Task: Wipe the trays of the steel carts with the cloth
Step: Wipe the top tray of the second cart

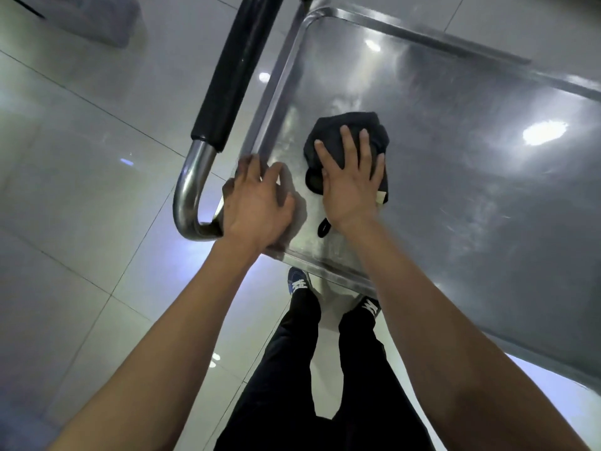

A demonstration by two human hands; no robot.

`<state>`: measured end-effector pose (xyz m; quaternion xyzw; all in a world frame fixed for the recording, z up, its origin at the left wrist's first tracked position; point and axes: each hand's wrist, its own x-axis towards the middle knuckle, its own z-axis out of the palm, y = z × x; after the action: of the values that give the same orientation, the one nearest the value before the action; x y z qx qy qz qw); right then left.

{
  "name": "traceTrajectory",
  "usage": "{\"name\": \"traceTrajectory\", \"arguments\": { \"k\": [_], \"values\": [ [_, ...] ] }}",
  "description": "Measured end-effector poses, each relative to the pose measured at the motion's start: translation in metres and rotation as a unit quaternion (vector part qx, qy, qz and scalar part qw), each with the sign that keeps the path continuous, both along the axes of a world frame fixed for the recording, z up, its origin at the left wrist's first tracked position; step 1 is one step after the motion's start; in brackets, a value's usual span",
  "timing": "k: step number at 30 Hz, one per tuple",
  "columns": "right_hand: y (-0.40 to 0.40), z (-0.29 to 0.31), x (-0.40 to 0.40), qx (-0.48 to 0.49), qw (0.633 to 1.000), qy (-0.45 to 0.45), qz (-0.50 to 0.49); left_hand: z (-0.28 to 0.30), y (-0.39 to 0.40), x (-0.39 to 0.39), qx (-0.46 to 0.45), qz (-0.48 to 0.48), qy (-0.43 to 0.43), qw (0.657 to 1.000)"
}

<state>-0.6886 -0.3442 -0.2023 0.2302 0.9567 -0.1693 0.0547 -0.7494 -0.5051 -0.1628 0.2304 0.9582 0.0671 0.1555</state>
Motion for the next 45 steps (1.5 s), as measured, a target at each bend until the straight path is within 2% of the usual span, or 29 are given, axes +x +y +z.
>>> {"name": "traceTrajectory", "arguments": {
  "k": [10, 15, 21, 24, 30, 34, 40, 45],
  "values": [
    [-0.029, 0.006, -0.071, -0.020, 0.993, 0.016, 0.118, -0.002, -0.013, -0.022, 0.060, 0.037, 0.000, 0.998],
    [-0.025, 0.010, -0.079, -0.027, 0.986, 0.027, 0.161, 0.002, -0.017, -0.032, 0.061, 0.044, -0.014, 0.997],
    [0.007, 0.010, -0.029, -0.041, 0.998, 0.000, 0.055, 0.004, -0.003, -0.029, -0.025, 0.041, -0.046, 0.998],
    [0.035, 0.009, 0.012, -0.040, 0.999, 0.002, 0.009, 0.008, 0.014, -0.014, -0.056, 0.010, -0.014, 0.998],
    [0.083, 0.001, 0.088, -0.027, 0.999, 0.019, -0.039, 0.013, 0.086, 0.047, -0.025, -0.127, -0.003, 0.992],
    [0.115, -0.004, 0.135, -0.023, 0.997, 0.024, -0.071, 0.011, 0.118, 0.077, -0.017, -0.171, -0.003, 0.985],
    [0.148, -0.002, 0.186, -0.016, 0.993, 0.027, -0.114, 0.006, 0.127, 0.103, -0.007, -0.166, -0.008, 0.986],
    [0.143, 0.001, 0.184, -0.002, 0.993, 0.005, -0.115, 0.005, 0.103, 0.101, 0.016, -0.105, 0.013, 0.994]
  ]
}}
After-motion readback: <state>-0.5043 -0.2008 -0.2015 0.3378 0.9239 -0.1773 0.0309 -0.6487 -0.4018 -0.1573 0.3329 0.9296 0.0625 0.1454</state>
